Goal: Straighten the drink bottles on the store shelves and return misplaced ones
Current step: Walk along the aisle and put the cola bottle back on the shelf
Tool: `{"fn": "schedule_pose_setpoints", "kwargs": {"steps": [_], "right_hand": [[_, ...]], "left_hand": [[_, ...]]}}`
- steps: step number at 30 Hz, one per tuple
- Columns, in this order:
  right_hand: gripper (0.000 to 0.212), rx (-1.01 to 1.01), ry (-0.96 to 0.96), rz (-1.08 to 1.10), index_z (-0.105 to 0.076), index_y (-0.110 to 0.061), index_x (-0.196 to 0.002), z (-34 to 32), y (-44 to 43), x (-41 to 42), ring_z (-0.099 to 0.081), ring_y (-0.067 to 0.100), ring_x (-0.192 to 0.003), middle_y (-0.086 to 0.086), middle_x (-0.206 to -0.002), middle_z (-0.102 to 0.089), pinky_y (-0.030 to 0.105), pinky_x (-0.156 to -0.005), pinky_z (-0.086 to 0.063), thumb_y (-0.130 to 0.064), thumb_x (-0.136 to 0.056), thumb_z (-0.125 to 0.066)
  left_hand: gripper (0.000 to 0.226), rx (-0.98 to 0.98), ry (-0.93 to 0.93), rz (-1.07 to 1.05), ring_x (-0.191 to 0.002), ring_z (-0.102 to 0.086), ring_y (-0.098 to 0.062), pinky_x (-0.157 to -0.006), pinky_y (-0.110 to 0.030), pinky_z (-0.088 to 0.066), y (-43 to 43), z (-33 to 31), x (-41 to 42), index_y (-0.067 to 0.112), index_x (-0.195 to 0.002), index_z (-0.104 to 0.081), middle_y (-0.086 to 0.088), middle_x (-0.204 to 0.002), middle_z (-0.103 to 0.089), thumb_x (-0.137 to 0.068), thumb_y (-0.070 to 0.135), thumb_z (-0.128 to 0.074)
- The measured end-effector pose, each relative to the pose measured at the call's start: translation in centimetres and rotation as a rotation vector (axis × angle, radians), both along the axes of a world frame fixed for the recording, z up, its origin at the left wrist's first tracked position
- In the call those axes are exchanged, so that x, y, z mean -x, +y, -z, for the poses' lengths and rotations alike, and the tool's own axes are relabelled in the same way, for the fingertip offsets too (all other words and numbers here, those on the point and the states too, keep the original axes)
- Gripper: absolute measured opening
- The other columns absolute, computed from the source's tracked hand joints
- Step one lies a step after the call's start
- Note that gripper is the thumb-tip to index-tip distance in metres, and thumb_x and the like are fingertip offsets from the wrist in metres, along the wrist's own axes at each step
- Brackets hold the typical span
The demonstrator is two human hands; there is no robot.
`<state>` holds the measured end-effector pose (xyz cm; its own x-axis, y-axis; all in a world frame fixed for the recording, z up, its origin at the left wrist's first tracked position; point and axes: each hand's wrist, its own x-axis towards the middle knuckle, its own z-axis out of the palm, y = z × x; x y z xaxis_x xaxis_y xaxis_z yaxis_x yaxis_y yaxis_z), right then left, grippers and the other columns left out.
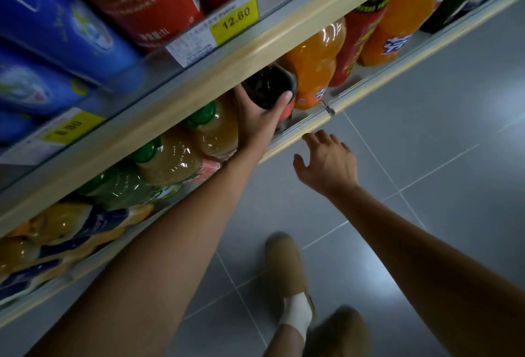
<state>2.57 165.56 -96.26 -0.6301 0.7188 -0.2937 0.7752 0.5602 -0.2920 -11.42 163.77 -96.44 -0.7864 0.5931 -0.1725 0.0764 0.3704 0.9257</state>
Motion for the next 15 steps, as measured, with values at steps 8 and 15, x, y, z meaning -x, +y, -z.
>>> {"fn": "schedule_pose_setpoints", "kwargs": {"steps": [8,15], "right_hand": [[0.052,0.028,0.011,0.084,-0.047,-0.012,-0.13,1.0,-1.1,-2.7,-0.053,0.031,-0.108,0.012,-0.12,-0.057,0.038,-0.083,-0.045,-0.043,-0.088,-0.051],[0.092,0.231,0.215,0.113,-0.01,-0.018,-0.15,1.4,-0.4,-2.3,-0.041,0.032,-0.126,0.012,-0.145,-0.037,0.042,-0.086,-0.045,-0.041,-0.082,-0.066]], "left_hand": [[0.102,0.034,0.127,0.015,-0.129,-0.04,-0.024,-0.093,-0.018,-0.046,-1.6,0.4,-1.6,0.016,-0.146,-0.022,-0.011,-0.145,-0.027,-0.065,0.032,-0.081],[0.101,0.08,0.204,0.139,-0.123,-0.043,-0.019,-0.085,-0.009,-0.044,-5.7,0.1,-4.0,0.026,-0.145,-0.023,-0.012,-0.141,-0.024,-0.063,0.03,-0.083]]}}
